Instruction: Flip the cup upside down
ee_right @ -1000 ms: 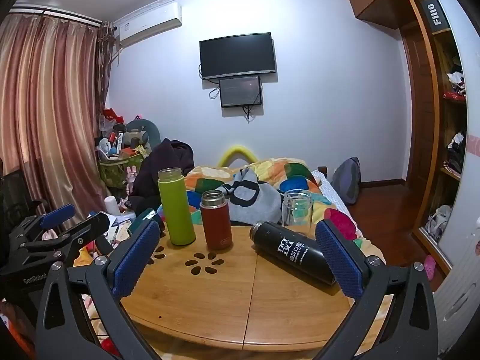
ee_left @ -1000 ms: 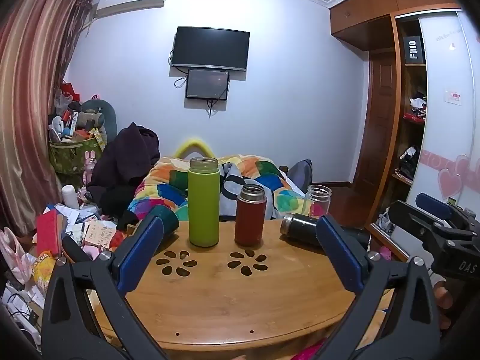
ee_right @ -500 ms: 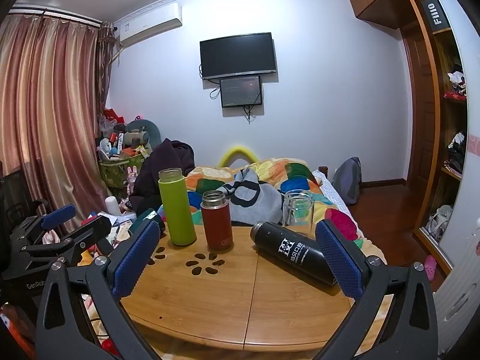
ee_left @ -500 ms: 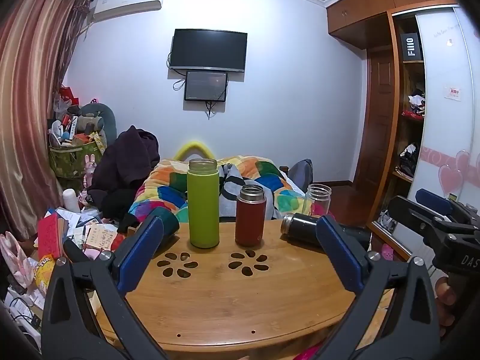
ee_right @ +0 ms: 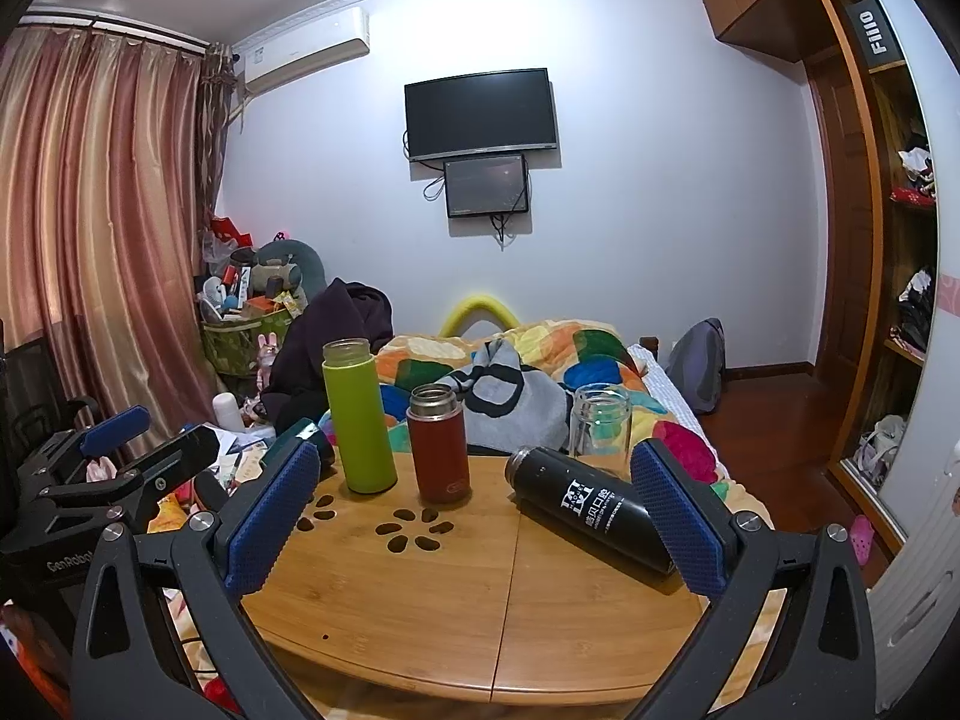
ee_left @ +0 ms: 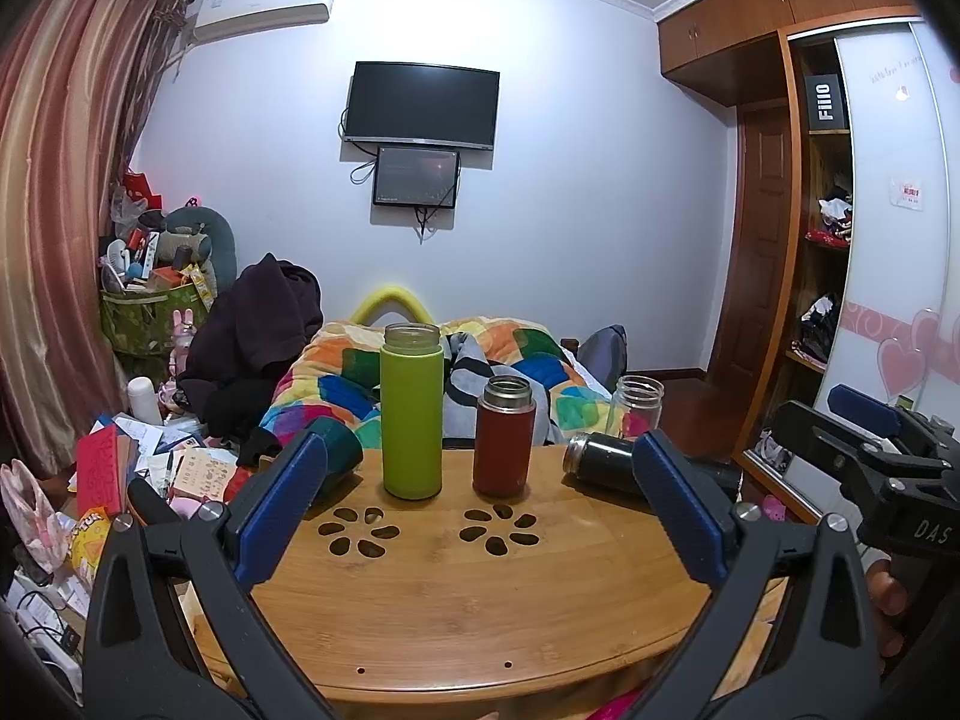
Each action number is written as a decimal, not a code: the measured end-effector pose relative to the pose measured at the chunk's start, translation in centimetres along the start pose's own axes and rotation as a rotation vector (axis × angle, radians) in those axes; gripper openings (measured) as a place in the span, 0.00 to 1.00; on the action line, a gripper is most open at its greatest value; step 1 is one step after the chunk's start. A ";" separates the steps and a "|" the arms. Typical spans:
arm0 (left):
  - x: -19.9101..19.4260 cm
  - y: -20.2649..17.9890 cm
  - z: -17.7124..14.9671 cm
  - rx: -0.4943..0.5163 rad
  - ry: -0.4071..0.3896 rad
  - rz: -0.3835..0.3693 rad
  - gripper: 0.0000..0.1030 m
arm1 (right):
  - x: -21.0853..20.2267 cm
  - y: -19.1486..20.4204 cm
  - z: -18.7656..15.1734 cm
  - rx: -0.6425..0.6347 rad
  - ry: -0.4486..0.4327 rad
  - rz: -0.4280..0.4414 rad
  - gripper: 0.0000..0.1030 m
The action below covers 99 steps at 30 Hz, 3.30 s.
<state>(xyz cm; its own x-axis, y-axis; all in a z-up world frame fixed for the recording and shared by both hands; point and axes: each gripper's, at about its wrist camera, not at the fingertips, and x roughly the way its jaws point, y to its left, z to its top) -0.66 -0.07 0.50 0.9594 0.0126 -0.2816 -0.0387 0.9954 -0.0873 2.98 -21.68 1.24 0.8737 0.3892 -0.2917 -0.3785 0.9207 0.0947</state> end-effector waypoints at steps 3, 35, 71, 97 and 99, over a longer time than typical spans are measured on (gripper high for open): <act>0.0 0.0 0.0 0.001 0.000 0.001 1.00 | -0.2 -0.5 -0.2 0.000 0.000 0.000 1.00; -0.1 0.1 0.1 -0.002 -0.005 0.002 1.00 | 0.3 0.3 -0.5 -0.006 0.001 0.012 1.00; 1.3 -0.1 -0.1 -0.010 0.030 -0.003 1.00 | 1.1 -0.8 -1.2 0.011 0.012 0.023 1.00; 27.3 -3.1 -2.5 0.058 0.375 0.083 0.67 | 7.0 -8.9 -6.2 0.117 0.171 -0.019 1.00; 27.7 -3.1 -2.7 0.060 0.388 0.075 0.60 | 7.2 -8.8 -6.3 0.117 0.182 -0.017 1.00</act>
<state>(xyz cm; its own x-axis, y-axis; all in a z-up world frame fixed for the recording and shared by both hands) 25.33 -3.10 -9.58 0.7771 0.0600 -0.6265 -0.0769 0.9970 0.0002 10.71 -27.16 -7.72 0.8063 0.3720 -0.4598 -0.3172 0.9281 0.1947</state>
